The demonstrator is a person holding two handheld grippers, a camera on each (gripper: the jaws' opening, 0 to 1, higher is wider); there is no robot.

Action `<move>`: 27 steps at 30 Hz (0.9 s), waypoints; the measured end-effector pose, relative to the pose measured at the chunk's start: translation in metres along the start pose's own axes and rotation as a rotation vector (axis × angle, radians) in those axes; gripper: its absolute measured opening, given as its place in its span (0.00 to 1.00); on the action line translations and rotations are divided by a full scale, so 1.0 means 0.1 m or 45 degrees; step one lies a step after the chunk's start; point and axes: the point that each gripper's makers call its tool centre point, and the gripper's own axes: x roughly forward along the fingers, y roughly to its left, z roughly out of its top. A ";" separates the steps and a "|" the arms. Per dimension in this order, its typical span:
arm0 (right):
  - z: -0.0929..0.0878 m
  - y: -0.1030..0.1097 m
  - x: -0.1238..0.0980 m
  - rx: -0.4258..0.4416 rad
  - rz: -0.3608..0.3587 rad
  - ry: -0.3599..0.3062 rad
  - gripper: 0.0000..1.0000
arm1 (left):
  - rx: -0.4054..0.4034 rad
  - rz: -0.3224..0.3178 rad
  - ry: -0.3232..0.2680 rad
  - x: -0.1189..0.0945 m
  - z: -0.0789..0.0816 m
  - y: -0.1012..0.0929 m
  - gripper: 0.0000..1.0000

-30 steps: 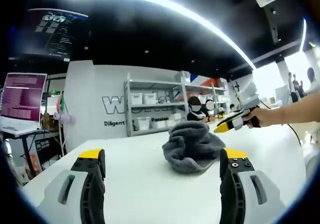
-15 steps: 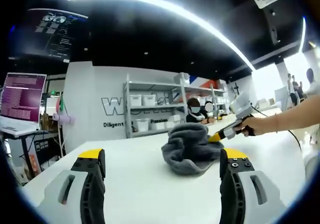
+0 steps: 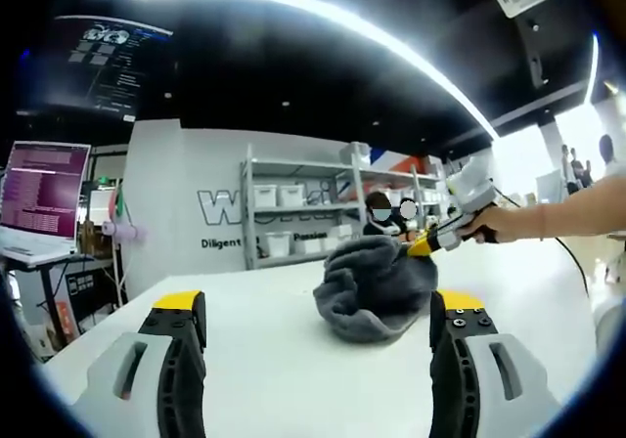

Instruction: Fold the towel on the table until its edges align and the towel forms a compact rectangular stack.

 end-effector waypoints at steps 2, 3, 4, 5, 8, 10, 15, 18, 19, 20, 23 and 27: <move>0.10 0.02 -0.04 -0.016 0.004 -0.015 0.01 | -0.001 0.000 -0.002 0.00 0.00 0.00 0.93; 0.16 0.03 -0.05 -0.032 0.005 -0.024 0.01 | 0.000 0.000 -0.002 0.00 0.00 0.00 0.93; 0.20 0.04 -0.07 -0.041 0.007 -0.029 0.01 | -0.001 0.000 -0.002 0.00 0.00 0.00 0.93; 0.25 0.05 -0.08 -0.053 0.011 -0.037 0.01 | -0.002 0.000 -0.001 0.00 0.00 0.00 0.93; 0.39 0.05 -0.13 -0.117 -0.013 -0.074 0.01 | -0.004 0.000 -0.001 0.00 0.00 0.00 0.93; 0.47 0.05 -0.18 -0.116 -0.021 -0.090 0.01 | -0.007 -0.001 -0.005 -0.01 0.00 -0.01 0.93; 0.65 0.05 -0.26 -0.123 -0.018 -0.127 0.01 | -0.012 -0.001 -0.008 0.00 0.01 0.00 0.93; 0.82 0.00 -0.35 -0.160 -0.063 -0.177 0.01 | -0.015 -0.001 -0.009 0.00 0.01 0.01 0.93; 0.86 0.00 -0.37 -0.159 -0.064 -0.184 0.01 | -0.014 -0.001 -0.010 0.00 0.01 0.01 0.93; 0.92 0.00 -0.40 -0.158 -0.063 -0.199 0.01 | -0.014 -0.001 -0.011 0.00 0.02 0.01 0.92; 1.05 0.00 -0.46 -0.170 -0.069 -0.224 0.01 | -0.015 -0.004 -0.015 0.00 0.02 0.00 0.92; 1.25 -0.01 -0.56 -0.198 -0.074 -0.258 0.01 | -0.017 -0.004 -0.015 0.00 0.02 0.00 0.92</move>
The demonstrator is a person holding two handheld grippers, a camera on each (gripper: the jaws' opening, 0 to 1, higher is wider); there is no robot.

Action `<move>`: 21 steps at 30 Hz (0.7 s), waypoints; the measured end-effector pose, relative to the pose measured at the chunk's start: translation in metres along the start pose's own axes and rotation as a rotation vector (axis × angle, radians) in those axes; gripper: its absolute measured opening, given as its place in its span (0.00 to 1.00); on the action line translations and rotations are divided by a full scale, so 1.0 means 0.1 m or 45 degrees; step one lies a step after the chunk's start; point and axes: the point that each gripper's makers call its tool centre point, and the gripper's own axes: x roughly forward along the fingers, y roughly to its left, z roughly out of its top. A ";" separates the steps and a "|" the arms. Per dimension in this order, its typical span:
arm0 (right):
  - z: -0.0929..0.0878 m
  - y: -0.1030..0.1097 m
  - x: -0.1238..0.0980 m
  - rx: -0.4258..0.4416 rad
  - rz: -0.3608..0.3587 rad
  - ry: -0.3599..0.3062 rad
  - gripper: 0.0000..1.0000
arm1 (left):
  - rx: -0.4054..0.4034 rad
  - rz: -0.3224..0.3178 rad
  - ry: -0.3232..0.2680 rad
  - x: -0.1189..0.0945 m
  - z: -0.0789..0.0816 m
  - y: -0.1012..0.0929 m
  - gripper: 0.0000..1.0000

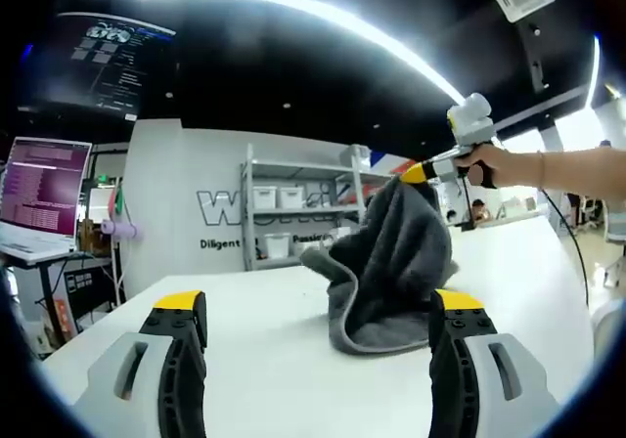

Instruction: Fold the towel on the table until its edges align and the towel forms a compact rectangular stack.

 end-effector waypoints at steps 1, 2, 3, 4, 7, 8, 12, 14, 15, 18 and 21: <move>0.04 -0.01 -0.01 -0.002 -0.002 -0.006 0.01 | 0.000 0.000 0.000 0.00 0.00 0.00 0.92; 0.08 -0.03 -0.01 -0.002 -0.005 -0.008 0.01 | -0.001 -0.001 0.000 0.00 0.00 0.00 0.92; 0.15 -0.07 -0.03 0.001 -0.016 -0.017 0.01 | -0.001 -0.002 -0.001 0.00 0.00 0.00 0.92; 0.19 -0.10 -0.04 0.006 -0.018 -0.025 0.01 | -0.001 -0.001 -0.001 0.00 0.00 0.00 0.92; 0.32 -0.17 -0.09 0.026 -0.018 -0.052 0.00 | -0.001 0.000 -0.001 0.00 0.00 0.00 0.92; 0.38 -0.18 -0.11 0.019 -0.015 -0.060 0.00 | -0.001 0.000 -0.003 0.00 0.01 0.00 0.92; 0.56 -0.25 -0.21 0.011 -0.029 -0.090 0.00 | -0.001 0.001 -0.005 -0.01 0.01 0.00 0.92; 0.64 -0.27 -0.26 0.025 -0.028 -0.114 0.00 | -0.003 0.001 -0.005 -0.01 0.01 0.00 0.92; 0.68 -0.29 -0.28 0.026 -0.030 -0.123 0.00 | -0.003 0.001 -0.004 -0.01 0.01 0.00 0.92; 0.84 -0.34 -0.36 0.014 -0.039 -0.152 0.00 | -0.004 0.001 -0.006 -0.01 0.01 0.00 0.92; 0.96 -0.38 -0.43 0.006 -0.041 -0.178 0.00 | -0.005 -0.001 -0.007 -0.02 0.01 -0.01 0.92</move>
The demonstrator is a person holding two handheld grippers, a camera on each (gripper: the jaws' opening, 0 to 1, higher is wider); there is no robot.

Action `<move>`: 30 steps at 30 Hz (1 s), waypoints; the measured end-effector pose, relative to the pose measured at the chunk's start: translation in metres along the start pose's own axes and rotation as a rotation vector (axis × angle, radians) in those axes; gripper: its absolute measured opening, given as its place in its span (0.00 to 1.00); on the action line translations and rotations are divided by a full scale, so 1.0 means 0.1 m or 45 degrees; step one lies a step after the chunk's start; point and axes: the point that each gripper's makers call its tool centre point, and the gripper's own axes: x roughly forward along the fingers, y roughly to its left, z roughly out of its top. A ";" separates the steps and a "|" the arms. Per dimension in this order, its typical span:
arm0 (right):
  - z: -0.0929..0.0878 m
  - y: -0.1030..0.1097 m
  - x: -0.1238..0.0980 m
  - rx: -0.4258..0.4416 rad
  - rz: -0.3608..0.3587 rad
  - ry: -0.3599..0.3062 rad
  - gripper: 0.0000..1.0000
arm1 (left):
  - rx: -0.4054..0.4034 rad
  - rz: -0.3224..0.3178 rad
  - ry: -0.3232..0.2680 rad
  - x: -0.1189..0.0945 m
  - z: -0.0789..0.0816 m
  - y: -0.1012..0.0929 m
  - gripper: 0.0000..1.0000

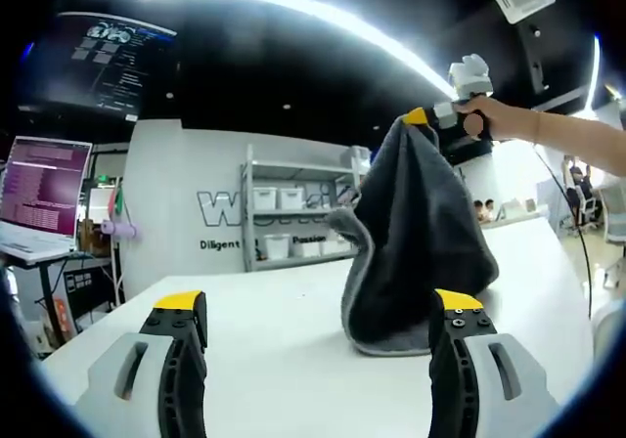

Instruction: Fold the towel on the table until its edges align and the towel forms a compact rectangular stack.

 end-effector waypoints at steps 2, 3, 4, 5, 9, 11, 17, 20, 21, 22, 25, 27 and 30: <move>0.06 -0.01 -0.03 -0.007 0.003 -0.010 0.00 | 0.001 -0.001 -0.001 0.00 0.00 0.00 0.92; 0.09 -0.02 -0.04 -0.016 0.004 -0.012 0.00 | 0.002 -0.001 0.000 0.00 0.00 0.00 0.92; 0.11 -0.03 -0.04 -0.025 0.001 -0.012 0.00 | 0.002 0.000 0.001 0.00 0.00 0.00 0.92; 0.14 -0.04 -0.06 -0.037 -0.006 -0.012 0.00 | 0.001 0.000 0.002 0.00 0.00 0.00 0.92; 0.31 -0.07 -0.12 -0.026 -0.008 -0.072 0.00 | -0.009 -0.003 -0.012 -0.01 0.02 0.01 0.92; 0.38 -0.06 -0.16 -0.031 -0.016 -0.103 0.00 | -0.014 -0.007 -0.021 -0.01 0.03 0.00 0.92; 0.40 -0.11 -0.18 -0.065 -0.066 -0.117 0.01 | -0.015 -0.004 -0.018 -0.01 0.03 0.00 0.92; 0.29 -0.22 -0.17 -0.101 -0.123 -0.092 0.01 | -0.015 -0.002 -0.019 -0.01 0.03 0.00 0.92; 0.22 -0.27 -0.17 -0.121 -0.150 -0.069 0.01 | -0.017 -0.002 -0.019 -0.01 0.03 0.01 0.92; 0.16 -0.31 -0.17 -0.129 -0.167 -0.049 0.01 | -0.018 -0.001 -0.020 -0.01 0.03 0.01 0.92; -0.08 -0.45 -0.18 -0.113 -0.224 0.006 0.01 | -0.023 0.000 -0.023 -0.01 0.03 0.01 0.92; -0.25 -0.56 -0.20 -0.125 -0.263 0.040 0.01 | -0.025 0.001 -0.024 -0.02 0.03 0.01 0.92; -0.55 -0.75 -0.25 -0.173 -0.325 0.125 0.01 | -0.025 0.002 -0.022 -0.02 0.03 0.01 0.92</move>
